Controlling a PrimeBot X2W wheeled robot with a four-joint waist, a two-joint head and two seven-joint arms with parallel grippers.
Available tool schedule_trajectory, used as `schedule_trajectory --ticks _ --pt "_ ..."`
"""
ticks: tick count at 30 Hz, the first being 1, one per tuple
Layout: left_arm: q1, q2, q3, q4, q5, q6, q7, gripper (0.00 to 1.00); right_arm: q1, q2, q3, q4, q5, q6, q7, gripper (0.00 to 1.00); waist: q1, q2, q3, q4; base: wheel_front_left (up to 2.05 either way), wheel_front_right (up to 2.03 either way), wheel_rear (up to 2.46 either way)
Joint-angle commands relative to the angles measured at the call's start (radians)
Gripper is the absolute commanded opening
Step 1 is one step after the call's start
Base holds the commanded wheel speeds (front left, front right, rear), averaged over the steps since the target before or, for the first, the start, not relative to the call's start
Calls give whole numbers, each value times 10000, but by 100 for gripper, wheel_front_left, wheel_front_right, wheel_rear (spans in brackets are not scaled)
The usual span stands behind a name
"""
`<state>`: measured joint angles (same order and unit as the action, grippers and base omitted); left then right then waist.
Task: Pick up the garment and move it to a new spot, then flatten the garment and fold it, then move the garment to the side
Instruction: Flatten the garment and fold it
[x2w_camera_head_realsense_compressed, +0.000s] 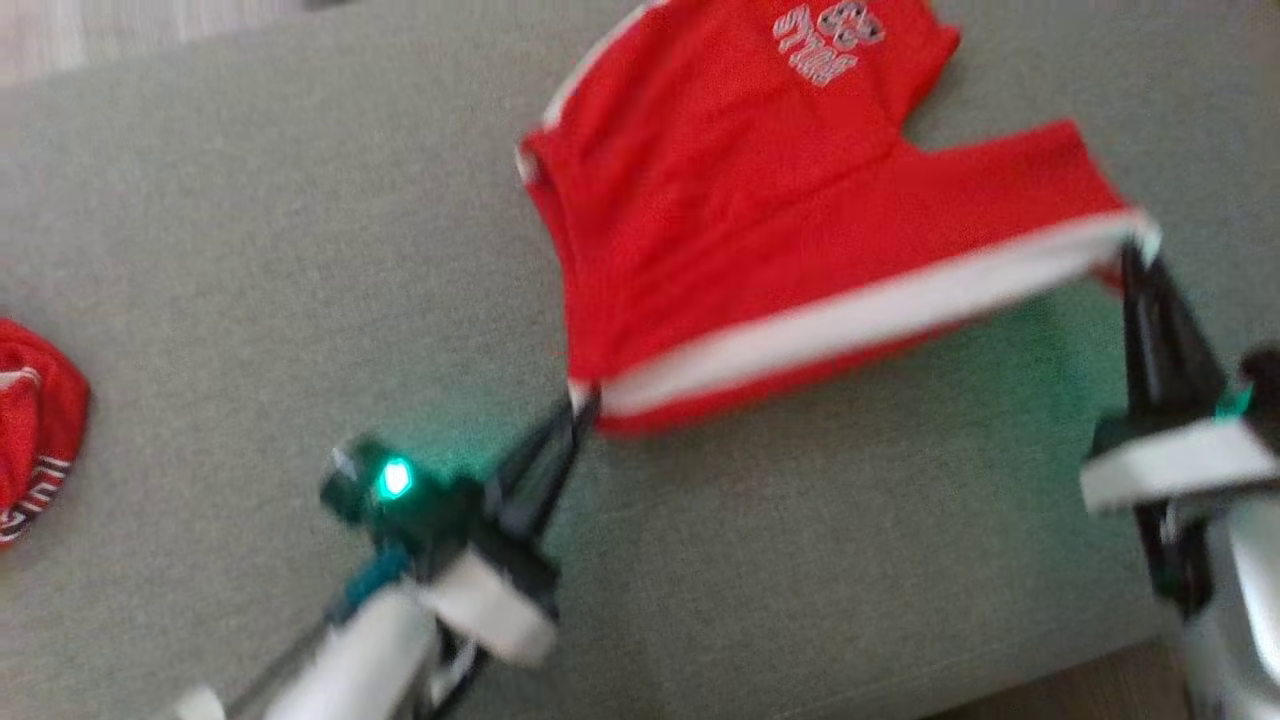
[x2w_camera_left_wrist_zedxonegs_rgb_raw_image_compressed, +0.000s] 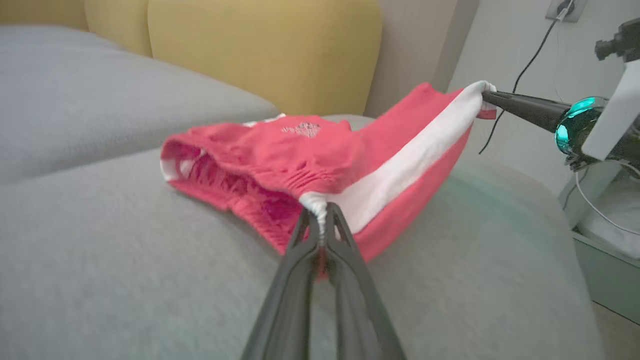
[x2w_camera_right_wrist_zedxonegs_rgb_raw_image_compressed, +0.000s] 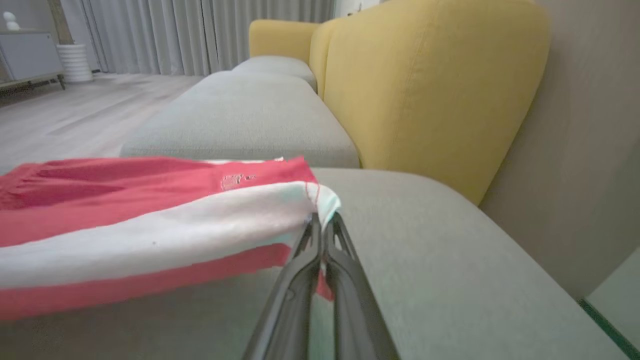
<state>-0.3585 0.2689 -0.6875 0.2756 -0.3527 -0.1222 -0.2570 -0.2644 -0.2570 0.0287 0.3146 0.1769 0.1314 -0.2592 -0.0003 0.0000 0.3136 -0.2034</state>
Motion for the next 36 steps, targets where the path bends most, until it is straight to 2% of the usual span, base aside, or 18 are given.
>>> schedule_trajectory --ticks 1,7,12,20,25,31,33,34,35,36 --pt "95 92 259 -425 81 78 -46 0 456 -157 79 -390 -40 -7 -5 0 3 0 -336 -18 0 0 0" --pt "1425 -26 236 -1049 318 213 -46 0 2255 47 -609 -1596 -44 -7 517 0 3 0 -667 206 0 0 0" --pt "1278 -213 421 -1368 273 155 -47 0 2381 148 -990 -2424 299 -7 1028 0 3 0 -587 432 0 0 0" --pt "-1137 -994 523 -643 33 -7 -43 0 311 -13 -952 -1780 784 -7 1710 0 3 0 206 932 0 0 0" --pt "-2755 -1493 554 333 23 -34 -41 0 -1491 -511 -476 -729 678 -7 1672 0 3 0 859 1218 0 0 0" --pt "-3718 -1878 1028 867 110 232 -45 0 -3420 -761 -141 817 589 -7 1237 0 3 0 1432 1473 0 0 0" --pt "-3905 -1946 1139 1007 155 229 -45 0 -3965 -763 5 1466 621 -7 1109 9 3 0 1576 1536 0 0 0" --pt "-3986 -1977 1210 1070 185 241 -45 0 -4212 -754 83 1795 639 -7 1057 17 3 0 1635 1570 0 0 0" --pt "-4057 -2004 1265 1131 219 235 -45 0 -4447 -731 138 2110 643 -7 985 42 3 0 1687 1599 0 0 0" --pt "-4109 -2031 1333 1183 242 241 -46 0 -4673 -705 175 2411 632 -7 890 100 3 0 1734 1632 0 0 0"
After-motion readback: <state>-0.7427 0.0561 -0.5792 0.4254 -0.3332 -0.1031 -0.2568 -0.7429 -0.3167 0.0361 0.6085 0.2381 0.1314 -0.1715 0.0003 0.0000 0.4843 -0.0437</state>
